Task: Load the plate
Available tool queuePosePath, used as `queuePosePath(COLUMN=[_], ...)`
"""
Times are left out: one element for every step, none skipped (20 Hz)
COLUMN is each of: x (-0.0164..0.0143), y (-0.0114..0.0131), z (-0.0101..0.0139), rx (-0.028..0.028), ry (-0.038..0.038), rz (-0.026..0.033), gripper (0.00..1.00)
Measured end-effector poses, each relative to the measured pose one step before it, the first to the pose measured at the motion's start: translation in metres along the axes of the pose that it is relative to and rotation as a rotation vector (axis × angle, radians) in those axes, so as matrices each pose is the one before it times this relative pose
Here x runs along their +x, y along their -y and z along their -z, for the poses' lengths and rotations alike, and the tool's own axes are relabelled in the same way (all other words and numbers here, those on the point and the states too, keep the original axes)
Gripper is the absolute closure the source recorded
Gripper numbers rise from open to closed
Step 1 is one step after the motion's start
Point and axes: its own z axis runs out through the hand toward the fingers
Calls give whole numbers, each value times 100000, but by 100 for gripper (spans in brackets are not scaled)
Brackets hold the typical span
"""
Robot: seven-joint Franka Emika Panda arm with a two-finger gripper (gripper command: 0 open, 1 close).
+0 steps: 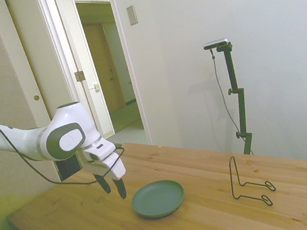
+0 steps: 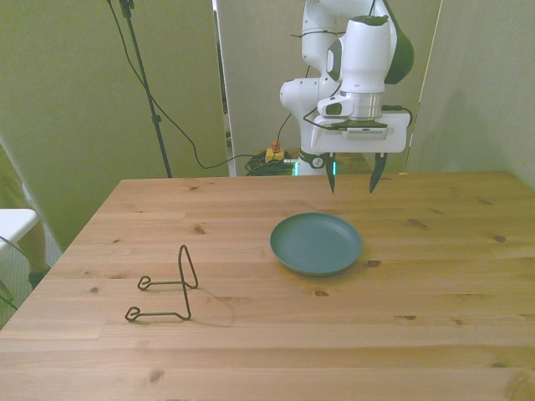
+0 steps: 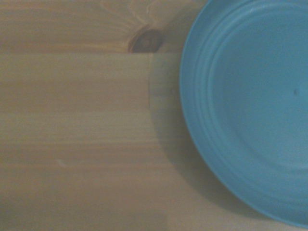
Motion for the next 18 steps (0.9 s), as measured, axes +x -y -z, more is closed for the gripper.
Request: queuePosePath(x=[-241,-248,-135,-35,97,220,341,469,474,496,346,161,-30,-159,-199,-216,-90,-116], y=[884,802,734,661,587,551,527,495,446,400,472,509,473,485,477,379,368,313], z=[-80,-161,-206,-317,-445,-507,-568,-632,-644,-597,-496,-424,-351,-285,-147,-153,-89,-152], rx=[-1106,-1353,-1333,-1436,-1397,-1222,-1011,-891,-1071,-1415,-896,-625,-839,-854,-731,-1160,-980,-1188], ry=[-2790,-2592,-2557,-2419,-1739,-1148,-309,-272,262,-262,-398,-89,-441,-478,-516,-281,-683,-600], rz=[-1333,-1419,-1432,-1307,-878,-747,-473,-629,-484,-175,-153,-69,146,244,226,100,92,57], gripper=[0,0,0,0,0,0,0,0,0,0,0,0,0,0,0,0,0,0])
